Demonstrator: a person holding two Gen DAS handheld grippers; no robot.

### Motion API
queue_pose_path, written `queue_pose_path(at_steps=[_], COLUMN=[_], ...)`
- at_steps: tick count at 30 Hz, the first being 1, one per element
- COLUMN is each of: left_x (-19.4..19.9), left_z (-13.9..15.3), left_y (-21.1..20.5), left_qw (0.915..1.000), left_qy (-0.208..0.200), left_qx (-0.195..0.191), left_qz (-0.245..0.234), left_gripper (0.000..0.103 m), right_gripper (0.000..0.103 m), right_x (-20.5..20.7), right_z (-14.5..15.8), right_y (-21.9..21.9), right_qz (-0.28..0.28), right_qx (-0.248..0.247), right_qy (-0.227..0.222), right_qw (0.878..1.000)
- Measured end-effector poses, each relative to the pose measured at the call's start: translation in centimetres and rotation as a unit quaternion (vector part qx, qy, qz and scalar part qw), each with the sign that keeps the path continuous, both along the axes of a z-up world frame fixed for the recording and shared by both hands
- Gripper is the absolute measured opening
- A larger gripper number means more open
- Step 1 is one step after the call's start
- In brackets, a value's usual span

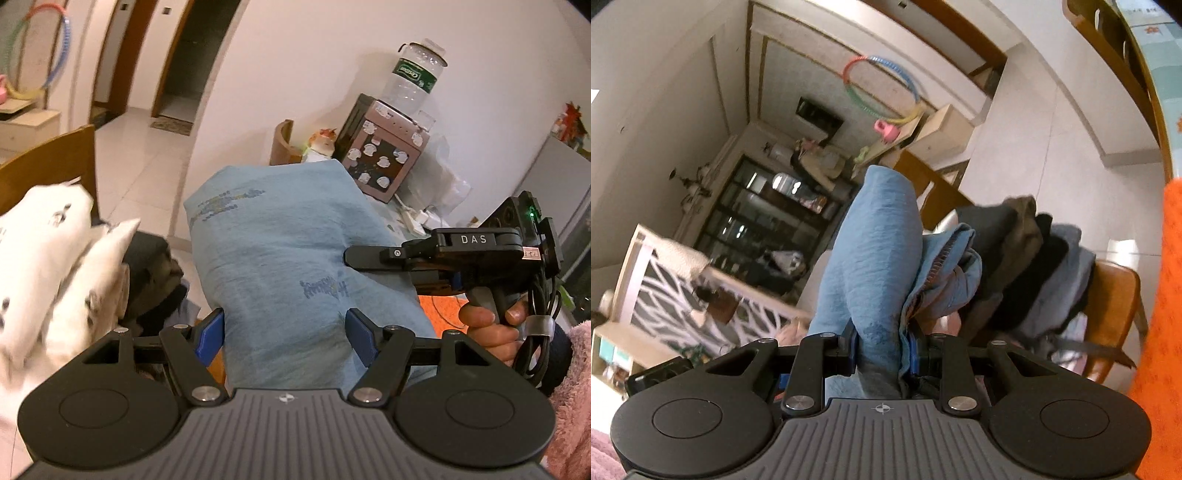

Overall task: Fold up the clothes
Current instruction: 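Carry the folded shirt with the right gripper to the clothes-stacked chair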

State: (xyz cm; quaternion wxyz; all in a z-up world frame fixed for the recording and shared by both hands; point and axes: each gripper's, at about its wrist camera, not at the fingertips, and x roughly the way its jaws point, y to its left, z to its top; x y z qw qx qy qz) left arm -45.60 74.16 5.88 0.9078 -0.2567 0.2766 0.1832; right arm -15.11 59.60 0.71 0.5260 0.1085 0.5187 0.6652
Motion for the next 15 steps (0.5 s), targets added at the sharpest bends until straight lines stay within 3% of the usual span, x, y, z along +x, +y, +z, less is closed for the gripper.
queue_pose_path(at_steps=[5, 11, 15], left_x=[1.4, 3.4, 5.5], left_z=[0.0, -0.8, -1.9], left_y=[5.2, 9.8, 13.0], left_qw=[0.9996, 0.9999, 0.9996], left_qy=[-0.004, -0.006, 0.003], left_qx=[0.007, 0.01, -0.001], left_qz=[-0.027, -0.009, 0.028], left_gripper=[0.075, 0.075, 0.075], right_gripper=[0.028, 0.028, 0.028], right_x=[0.5, 2.3, 4.0], right_z=[0.8, 1.4, 0.8], right_y=[4.0, 10.1, 14.9], right_qz=[-0.028, -0.019, 0.01], right_qx=[-0.001, -0.014, -0.026], right_qy=[-0.017, -0.041, -0.052], right_qw=[0.999, 0.999, 0.998])
